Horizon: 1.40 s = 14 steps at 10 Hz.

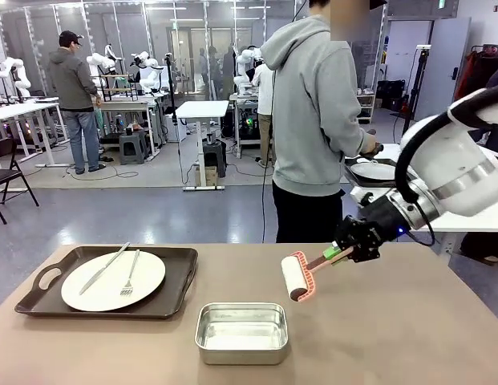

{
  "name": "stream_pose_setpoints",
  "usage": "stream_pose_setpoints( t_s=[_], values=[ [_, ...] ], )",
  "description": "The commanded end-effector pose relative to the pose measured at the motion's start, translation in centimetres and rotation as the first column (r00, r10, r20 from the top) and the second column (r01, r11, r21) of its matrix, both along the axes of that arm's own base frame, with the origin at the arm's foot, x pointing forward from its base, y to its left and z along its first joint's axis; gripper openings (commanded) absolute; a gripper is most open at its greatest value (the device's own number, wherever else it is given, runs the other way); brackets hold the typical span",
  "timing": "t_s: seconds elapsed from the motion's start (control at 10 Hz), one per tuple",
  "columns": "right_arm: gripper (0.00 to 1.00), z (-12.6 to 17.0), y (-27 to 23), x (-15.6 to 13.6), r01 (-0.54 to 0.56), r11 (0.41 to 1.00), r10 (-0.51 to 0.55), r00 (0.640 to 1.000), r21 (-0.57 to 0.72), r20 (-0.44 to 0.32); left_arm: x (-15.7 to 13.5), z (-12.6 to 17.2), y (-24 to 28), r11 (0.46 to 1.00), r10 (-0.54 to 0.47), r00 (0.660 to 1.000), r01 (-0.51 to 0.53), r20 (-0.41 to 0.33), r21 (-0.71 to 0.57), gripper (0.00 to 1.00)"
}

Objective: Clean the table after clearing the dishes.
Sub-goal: When the left (or right) Handle tray is removed, use the left hand (or right hand) to clean the left (or right) side of the table with the Lint Roller.

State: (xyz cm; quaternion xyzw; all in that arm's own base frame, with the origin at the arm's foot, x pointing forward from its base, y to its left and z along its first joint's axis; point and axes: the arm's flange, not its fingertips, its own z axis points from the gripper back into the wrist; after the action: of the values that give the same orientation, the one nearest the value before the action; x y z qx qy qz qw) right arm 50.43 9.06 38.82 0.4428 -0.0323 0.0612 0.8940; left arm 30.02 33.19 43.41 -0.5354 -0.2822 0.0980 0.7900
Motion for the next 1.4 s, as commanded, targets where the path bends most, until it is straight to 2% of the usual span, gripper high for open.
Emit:
stream_pose_setpoints(
  t_s=[0.0,0.1,0.6,0.7,0.9,1.3],
  values=[
    [0.21,0.5,0.5,0.8,0.041,0.999,-0.04,0.998,-0.011,0.048,-0.4,0.4,0.2,1.0,-0.012,1.0,0.012,0.002,0.004,1.0],
    [0.21,0.0,0.0,0.0,0.0,1.0,0.0,1.0,0.0,0.0,-0.4,0.4,0.2,1.0,-0.012,1.0,0.012,0.002,0.004,1.0],
    [0.21,-0.2,-0.1,0.1,0.014,1.0,-0.014,1.0,0.002,0.002,-0.4,0.4,0.2,1.0,-0.012,1.0,0.012,0.002,0.004,1.0],
    [0.21,-0.7,-0.6,1.3,0.035,0.999,-0.034,0.998,0.029,-0.044,-0.4,0.4,0.2,1.0,-0.012,1.0,0.012,0.002,0.004,1.0],
    [0.21,-1.8,-1.1,3.2,0.088,0.996,-0.088,0.995,0.01,-0.04,-0.4,0.4,0.2,1.0,-0.012,1.0,0.012,0.002,0.004,1.0],
    [0.21,-5.6,-0.4,5.3,0.127,0.992,-0.126,0.989,0.007,-0.083,-0.4,0.4,0.2,1.0,-0.012,1.0,0.012,0.002,0.004,1.0]
  ],
)
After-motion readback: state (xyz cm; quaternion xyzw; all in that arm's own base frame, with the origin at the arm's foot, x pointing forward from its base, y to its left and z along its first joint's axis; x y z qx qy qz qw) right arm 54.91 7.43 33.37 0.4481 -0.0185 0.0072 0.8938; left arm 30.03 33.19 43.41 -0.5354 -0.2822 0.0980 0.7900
